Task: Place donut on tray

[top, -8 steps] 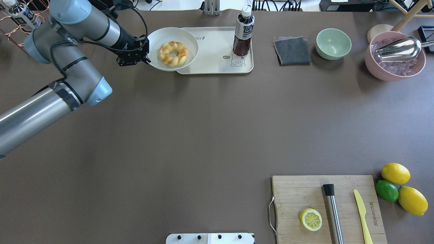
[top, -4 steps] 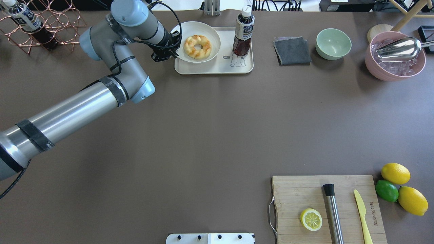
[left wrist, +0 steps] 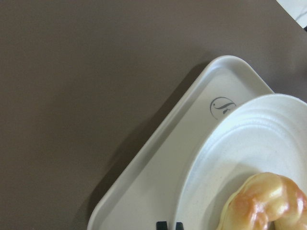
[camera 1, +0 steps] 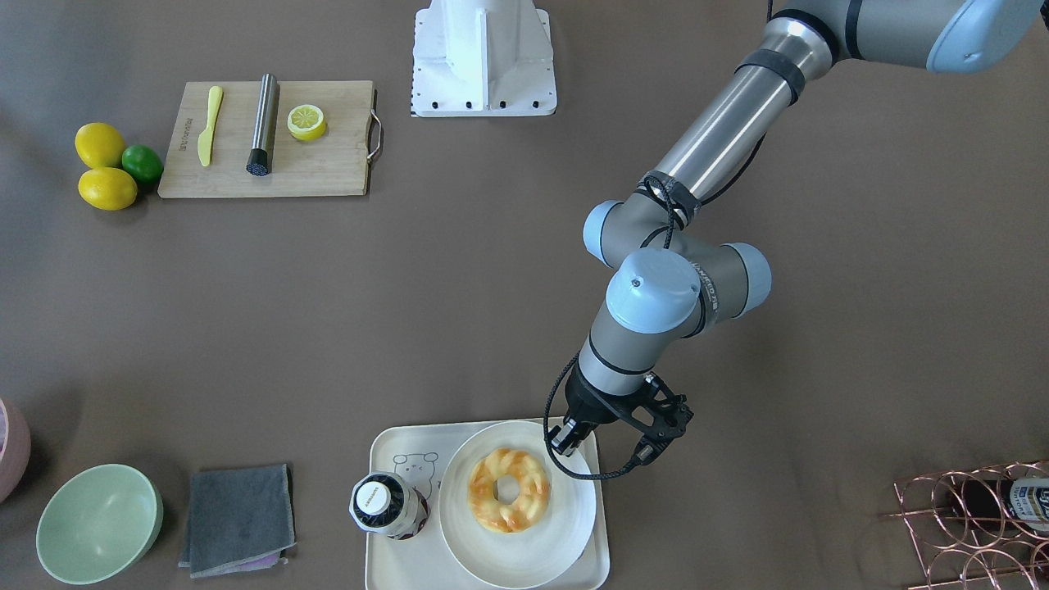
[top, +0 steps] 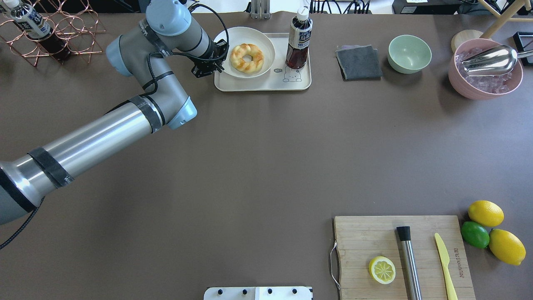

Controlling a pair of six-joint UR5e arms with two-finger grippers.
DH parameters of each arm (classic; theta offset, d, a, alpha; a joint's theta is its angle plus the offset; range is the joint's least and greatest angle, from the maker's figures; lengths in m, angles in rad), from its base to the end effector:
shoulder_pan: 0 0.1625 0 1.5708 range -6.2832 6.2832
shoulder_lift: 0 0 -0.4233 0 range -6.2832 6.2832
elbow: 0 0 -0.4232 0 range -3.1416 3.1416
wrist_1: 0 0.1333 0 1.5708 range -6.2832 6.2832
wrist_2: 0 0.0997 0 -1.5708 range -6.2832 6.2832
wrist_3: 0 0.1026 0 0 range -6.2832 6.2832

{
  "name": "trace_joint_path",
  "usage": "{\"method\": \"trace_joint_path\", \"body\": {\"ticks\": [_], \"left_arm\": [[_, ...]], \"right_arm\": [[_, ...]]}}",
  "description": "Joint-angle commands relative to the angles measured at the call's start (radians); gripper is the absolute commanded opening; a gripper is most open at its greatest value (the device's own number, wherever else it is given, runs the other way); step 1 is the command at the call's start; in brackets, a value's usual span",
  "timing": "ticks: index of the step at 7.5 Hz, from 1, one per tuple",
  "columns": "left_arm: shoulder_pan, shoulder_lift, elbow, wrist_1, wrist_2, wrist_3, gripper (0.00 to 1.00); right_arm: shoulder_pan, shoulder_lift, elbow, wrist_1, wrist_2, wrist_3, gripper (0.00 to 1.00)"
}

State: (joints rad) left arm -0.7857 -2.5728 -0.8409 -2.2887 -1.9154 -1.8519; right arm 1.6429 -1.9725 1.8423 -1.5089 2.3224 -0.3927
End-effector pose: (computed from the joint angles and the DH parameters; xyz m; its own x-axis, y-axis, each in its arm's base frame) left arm 0.5662 -0.7061 0.2464 0.2433 -0.6129 -0.7518 0.5554 0.7235 -0.4100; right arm 0.0882 -0.3430 0.6886 0.6976 -0.2892 0.6555 0.2112 0.9573 0.1976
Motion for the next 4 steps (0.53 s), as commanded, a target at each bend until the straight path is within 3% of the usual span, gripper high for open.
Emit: {"method": "trace_joint_path", "body": {"ticks": [1,2,3,4], "left_arm": [[0.002,0.002,0.003,-0.003,0.003,0.005,0.09],[0.005,0.005,0.003,-0.018,0.004,0.017,0.49],[0.005,0.006,0.003,-0.018,0.004,0.019,0.78],[0.003,0.006,0.003,-0.018,0.003,0.020,0.79]], "right_arm": [[0.000,0.000,0.000,-0.001,0.000,-0.002,0.99],[0.000,0.000,0.000,0.001,0.000,-0.002,0.99],[0.000,0.000,0.000,0.001,0.000,0.000,0.99],[0.000,0.000,0.000,-0.001,0.000,-0.002,0.99]]}}
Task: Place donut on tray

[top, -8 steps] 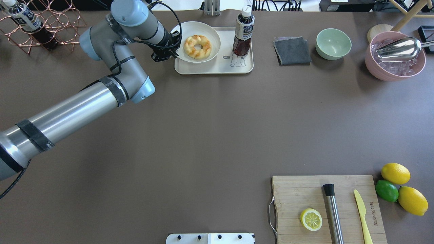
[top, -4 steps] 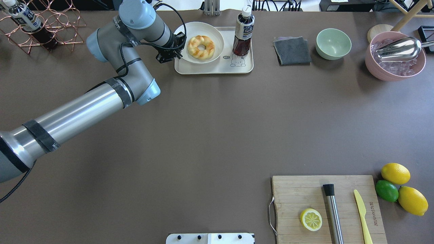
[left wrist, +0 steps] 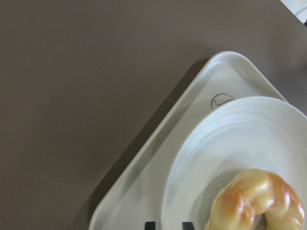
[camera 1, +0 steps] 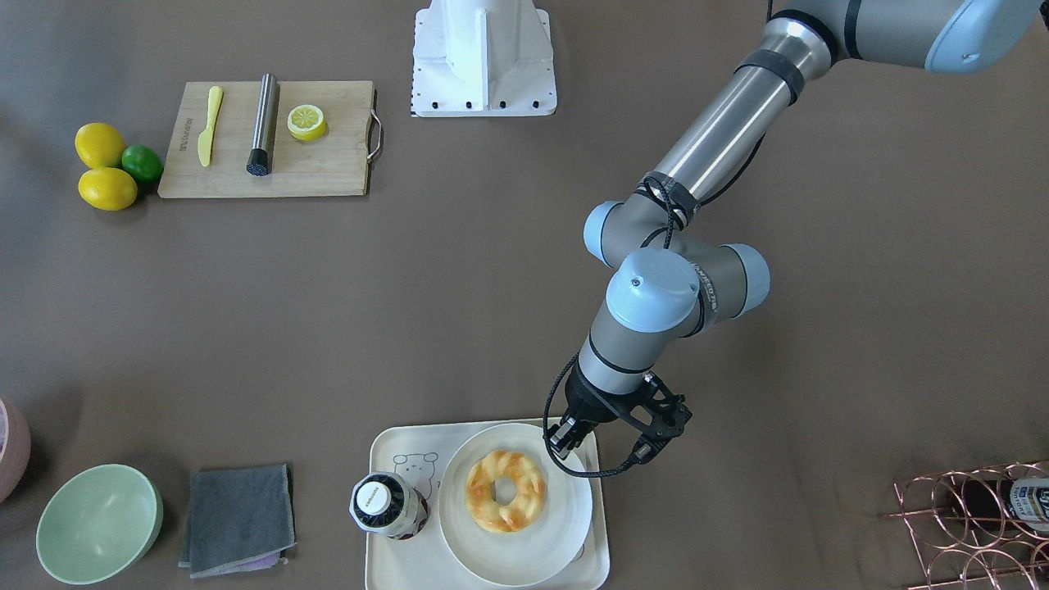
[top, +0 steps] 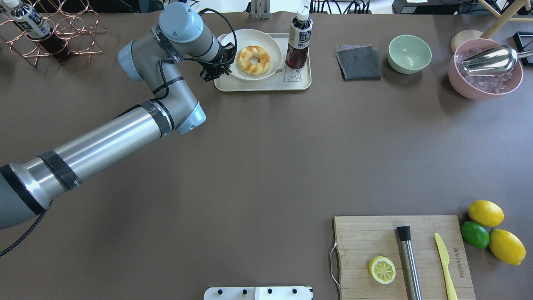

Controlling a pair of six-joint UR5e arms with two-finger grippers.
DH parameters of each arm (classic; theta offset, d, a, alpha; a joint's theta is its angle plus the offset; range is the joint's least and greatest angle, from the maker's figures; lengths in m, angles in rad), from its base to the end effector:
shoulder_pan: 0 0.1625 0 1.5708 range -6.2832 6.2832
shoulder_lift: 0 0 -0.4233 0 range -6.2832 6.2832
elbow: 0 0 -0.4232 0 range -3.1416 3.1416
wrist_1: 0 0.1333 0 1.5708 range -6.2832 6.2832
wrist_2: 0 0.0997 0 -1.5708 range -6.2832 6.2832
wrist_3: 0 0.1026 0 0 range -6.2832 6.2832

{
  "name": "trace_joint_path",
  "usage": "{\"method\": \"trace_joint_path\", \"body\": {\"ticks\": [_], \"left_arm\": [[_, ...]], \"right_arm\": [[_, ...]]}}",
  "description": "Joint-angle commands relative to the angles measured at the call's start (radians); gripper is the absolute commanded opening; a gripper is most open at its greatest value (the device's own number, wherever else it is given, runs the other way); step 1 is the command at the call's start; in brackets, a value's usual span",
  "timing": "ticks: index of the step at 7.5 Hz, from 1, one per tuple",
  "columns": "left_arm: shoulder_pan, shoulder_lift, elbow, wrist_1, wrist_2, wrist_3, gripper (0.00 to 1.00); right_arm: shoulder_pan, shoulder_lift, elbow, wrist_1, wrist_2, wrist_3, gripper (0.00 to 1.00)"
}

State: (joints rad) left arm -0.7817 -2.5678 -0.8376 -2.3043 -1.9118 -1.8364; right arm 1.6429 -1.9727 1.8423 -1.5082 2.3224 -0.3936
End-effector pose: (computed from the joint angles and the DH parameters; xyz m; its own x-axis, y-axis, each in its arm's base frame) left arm 0.5686 -0.7039 0.2506 0.2496 -0.5963 -0.7629 0.5493 0.7360 -0.3956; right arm 0.0882 -0.3430 0.6886 0.6975 -0.2904 0.6551 0.2118 0.9569 0.1987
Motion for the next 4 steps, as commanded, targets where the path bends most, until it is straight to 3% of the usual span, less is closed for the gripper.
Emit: {"method": "trace_joint_path", "body": {"ticks": [1,2,4], "left_arm": [[-0.017,0.006,-0.014,-0.001,-0.012,0.022,0.79],[-0.060,0.082,-0.125,0.021,-0.115,0.057,0.79],[-0.126,0.310,-0.451,0.206,-0.280,0.205,0.79]], "right_arm": [[0.000,0.000,0.000,-0.001,0.000,-0.001,0.99],[0.000,0.000,-0.002,-0.001,0.000,0.001,0.99],[0.000,0.000,-0.005,-0.001,0.000,0.001,0.99]]}}
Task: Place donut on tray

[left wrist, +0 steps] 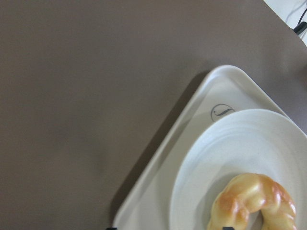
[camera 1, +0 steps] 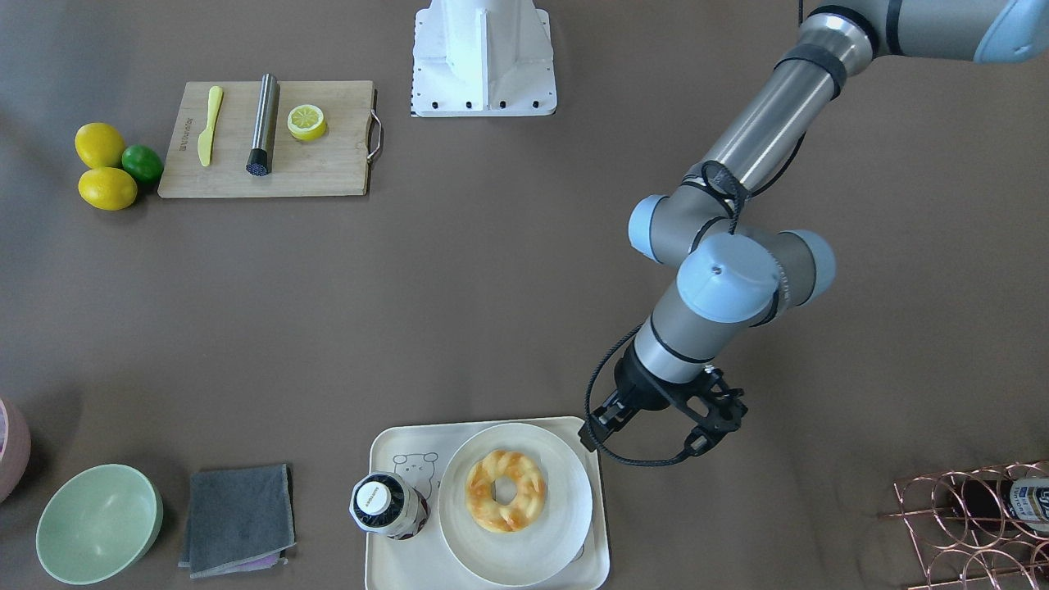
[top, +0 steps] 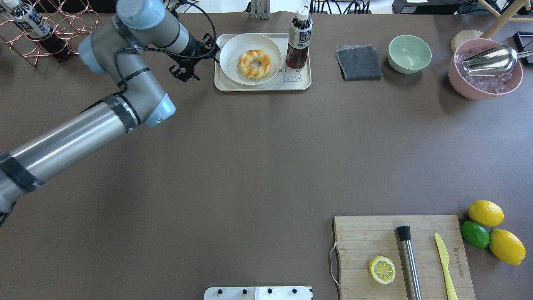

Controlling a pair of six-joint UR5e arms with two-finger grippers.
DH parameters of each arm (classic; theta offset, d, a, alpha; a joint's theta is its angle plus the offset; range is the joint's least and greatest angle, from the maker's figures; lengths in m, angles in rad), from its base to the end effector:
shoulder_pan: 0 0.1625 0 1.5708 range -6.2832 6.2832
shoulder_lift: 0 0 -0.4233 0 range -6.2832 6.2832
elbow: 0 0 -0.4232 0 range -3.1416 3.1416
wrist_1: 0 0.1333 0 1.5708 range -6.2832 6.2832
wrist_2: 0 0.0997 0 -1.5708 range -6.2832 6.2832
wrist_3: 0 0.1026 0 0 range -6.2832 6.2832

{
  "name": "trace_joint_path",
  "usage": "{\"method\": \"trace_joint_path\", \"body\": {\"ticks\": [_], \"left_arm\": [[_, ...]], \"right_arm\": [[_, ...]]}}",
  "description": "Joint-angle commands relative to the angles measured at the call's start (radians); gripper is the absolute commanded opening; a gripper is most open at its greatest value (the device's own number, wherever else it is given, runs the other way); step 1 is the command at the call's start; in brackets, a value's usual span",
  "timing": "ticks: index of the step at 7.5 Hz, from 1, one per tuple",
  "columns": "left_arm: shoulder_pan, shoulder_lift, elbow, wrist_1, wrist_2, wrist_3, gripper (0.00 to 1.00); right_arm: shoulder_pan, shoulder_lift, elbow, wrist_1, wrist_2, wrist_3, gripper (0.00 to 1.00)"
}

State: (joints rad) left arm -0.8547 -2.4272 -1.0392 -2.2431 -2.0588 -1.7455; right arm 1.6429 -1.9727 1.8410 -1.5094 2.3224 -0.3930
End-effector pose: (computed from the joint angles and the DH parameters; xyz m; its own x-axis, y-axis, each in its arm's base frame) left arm 0.4944 -0.6980 0.2702 0.2800 -0.5556 -0.7829 0.4635 0.7924 -0.3966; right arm 0.0882 -0.3427 0.6894 0.6975 -0.2882 0.6561 0.2114 0.9576 0.1960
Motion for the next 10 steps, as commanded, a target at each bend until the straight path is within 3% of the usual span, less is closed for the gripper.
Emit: {"method": "trace_joint_path", "body": {"ticks": [1,3,5,7,10], "left_arm": [[-0.073,0.286,-0.383,0.184,-0.155,0.191,0.79],[-0.150,0.565,-0.624,0.229,-0.198,0.479,0.97],[-0.235,0.832,-0.787,0.302,-0.196,0.938,0.97],[-0.364,1.006,-0.799,0.304,-0.196,1.340,0.97],[-0.539,1.164,-0.802,0.310,-0.198,1.708,0.97]], "right_arm": [[0.000,0.000,-0.003,0.000,0.000,0.000,0.99],[0.000,0.003,-0.003,0.000,-0.002,0.002,0.99],[0.000,0.003,-0.003,-0.002,-0.002,0.002,0.99],[0.000,0.003,-0.003,-0.002,-0.002,0.002,0.99],[-0.002,0.014,-0.003,-0.005,-0.011,0.003,0.99]]}}
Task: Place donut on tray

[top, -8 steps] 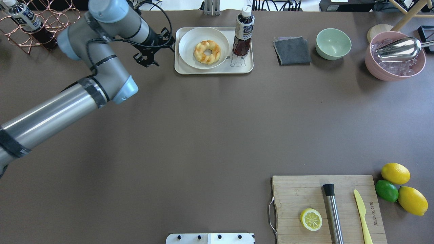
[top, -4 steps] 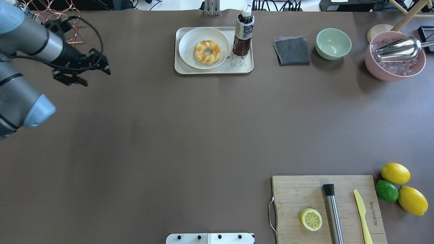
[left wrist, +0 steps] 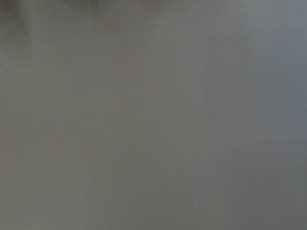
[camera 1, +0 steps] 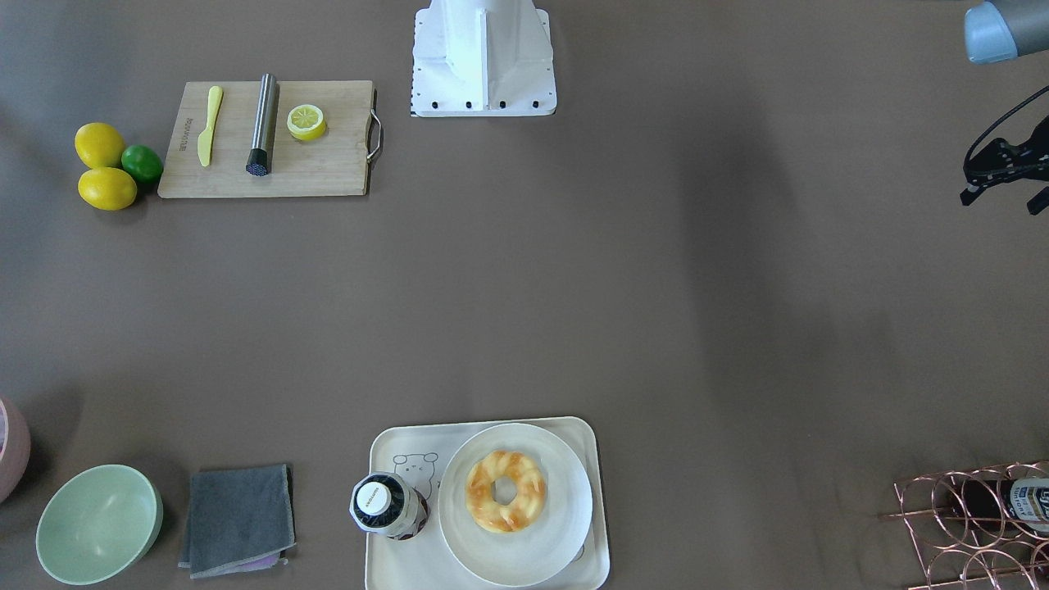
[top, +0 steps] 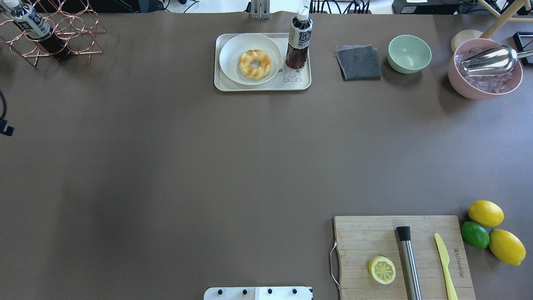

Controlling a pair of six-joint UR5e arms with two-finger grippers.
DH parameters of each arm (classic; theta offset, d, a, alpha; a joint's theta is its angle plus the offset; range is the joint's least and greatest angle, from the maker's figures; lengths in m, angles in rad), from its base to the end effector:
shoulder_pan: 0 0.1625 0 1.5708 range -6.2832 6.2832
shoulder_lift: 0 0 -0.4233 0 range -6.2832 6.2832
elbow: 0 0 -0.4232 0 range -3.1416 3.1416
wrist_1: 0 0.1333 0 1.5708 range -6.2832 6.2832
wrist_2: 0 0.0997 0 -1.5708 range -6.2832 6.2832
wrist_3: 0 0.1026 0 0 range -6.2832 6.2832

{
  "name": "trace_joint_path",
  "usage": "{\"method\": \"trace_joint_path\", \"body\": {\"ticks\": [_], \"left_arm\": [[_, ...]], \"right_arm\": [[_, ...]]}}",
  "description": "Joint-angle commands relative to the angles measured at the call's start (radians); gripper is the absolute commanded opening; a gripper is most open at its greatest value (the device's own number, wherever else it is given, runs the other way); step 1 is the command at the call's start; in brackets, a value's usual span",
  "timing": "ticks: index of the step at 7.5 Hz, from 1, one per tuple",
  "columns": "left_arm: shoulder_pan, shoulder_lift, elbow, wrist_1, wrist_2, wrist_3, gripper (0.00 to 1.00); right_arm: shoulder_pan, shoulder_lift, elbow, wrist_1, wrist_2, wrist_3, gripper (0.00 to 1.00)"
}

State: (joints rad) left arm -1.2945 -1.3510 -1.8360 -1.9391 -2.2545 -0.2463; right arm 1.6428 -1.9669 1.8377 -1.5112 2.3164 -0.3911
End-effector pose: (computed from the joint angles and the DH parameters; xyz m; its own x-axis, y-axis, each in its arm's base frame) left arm 0.0579 -0.4552 0.5892 0.7170 0.2273 -0.6589 -0.0773 0.9655 0.2489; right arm 0.0888 -0.3451 0.6897 0.7017 -0.2869 0.6522 0.2117 0.9579 0.1937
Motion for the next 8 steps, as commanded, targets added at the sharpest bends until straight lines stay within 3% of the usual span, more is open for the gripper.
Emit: {"method": "trace_joint_path", "body": {"ticks": [1,8], "left_arm": [[-0.117,0.107,-0.003,0.006,-0.002,0.264,0.97],[-0.153,0.153,-0.003,0.014,-0.017,0.395,0.97]], "right_arm": [[-0.004,0.020,-0.001,-0.007,-0.006,0.003,0.99],[-0.026,0.054,-0.025,-0.014,-0.006,0.003,0.99]]}}
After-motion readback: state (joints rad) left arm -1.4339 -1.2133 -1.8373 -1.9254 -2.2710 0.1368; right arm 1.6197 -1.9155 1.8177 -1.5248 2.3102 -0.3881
